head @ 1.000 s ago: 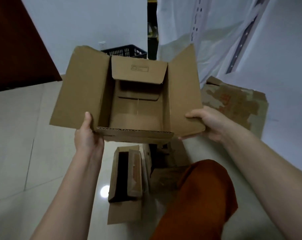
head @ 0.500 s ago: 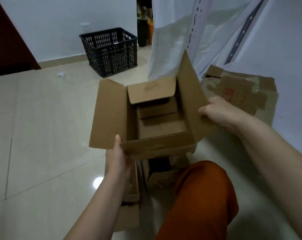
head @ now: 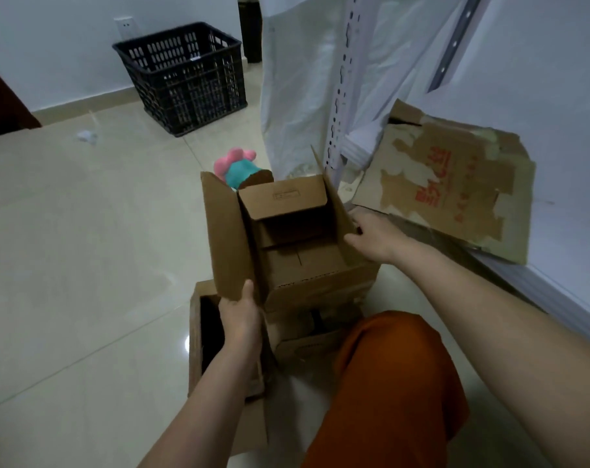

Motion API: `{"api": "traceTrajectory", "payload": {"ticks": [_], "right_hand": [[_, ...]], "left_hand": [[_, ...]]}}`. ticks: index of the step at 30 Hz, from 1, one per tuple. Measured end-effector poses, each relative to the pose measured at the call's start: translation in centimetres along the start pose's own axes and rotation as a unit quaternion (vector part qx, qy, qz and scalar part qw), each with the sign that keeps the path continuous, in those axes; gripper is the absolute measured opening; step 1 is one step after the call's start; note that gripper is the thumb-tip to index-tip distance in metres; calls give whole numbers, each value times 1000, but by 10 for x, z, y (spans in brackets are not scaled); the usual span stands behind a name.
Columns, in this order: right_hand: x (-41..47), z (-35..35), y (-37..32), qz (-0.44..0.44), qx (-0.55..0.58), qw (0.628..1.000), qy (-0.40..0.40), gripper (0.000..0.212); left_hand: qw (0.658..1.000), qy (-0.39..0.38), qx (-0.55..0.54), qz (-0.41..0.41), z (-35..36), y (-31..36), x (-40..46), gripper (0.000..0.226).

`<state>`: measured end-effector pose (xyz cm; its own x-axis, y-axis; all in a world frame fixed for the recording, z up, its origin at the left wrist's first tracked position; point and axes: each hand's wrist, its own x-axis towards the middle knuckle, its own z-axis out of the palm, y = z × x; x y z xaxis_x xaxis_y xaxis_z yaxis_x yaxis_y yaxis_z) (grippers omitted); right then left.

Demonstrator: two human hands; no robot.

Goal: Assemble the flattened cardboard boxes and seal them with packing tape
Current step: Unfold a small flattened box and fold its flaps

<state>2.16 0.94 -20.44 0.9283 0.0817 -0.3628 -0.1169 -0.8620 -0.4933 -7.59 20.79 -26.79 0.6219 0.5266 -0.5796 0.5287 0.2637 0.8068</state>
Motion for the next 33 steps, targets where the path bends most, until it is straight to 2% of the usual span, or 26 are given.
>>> {"api": "traceTrajectory", "payload": {"ticks": [2,3,7,9,10,11,12,13,15,17,20,23,27,29,33], "right_hand": [[-6,7,9,22,47,995,-87,49],[-10,10,12,28,59,992,-106,55],[-10,15,17,3,83,993,-81,55],[-12,11,17,-13,76,995,-63,54],[-14,9,19,-22,73,996,-52,53],[-17,6,22,-29,67,997,-39,52],[-21,3,25,-40,54,997,-22,50],[-28,-1,28,-52,26,998,-8,48],[-42,-7,38,-72,-61,995,6,44],[-56,-11,50,-70,-127,989,6,42],[-72,-19,76,-52,-146,988,13,42],[-83,-29,106,-22,-84,996,17,43],[-89,-41,141,23,-24,999,39,42],[-90,-50,152,40,12,998,48,41],[-101,-65,168,46,47,995,76,38]], "left_hand": [[1000,10,9,-2,0,-8,8,42],[1000,17,15,2,-2,-9,9,41],[997,9,40,62,-10,-5,15,39],[986,44,78,141,-13,4,12,48],[968,77,113,209,-14,11,7,54],[935,108,157,300,-14,21,0,56],[886,112,199,403,-12,29,-7,54],[838,79,235,486,-6,36,-14,49],[772,-48,292,563,12,43,-26,33],[721,-154,338,585,35,43,-39,24],[643,-217,385,626,75,39,-52,22],[586,-230,418,655,123,40,-59,34],[471,-215,528,673,190,46,-69,68],[421,-200,595,655,219,50,-68,75],[386,-211,652,617,251,54,-67,83]]}}
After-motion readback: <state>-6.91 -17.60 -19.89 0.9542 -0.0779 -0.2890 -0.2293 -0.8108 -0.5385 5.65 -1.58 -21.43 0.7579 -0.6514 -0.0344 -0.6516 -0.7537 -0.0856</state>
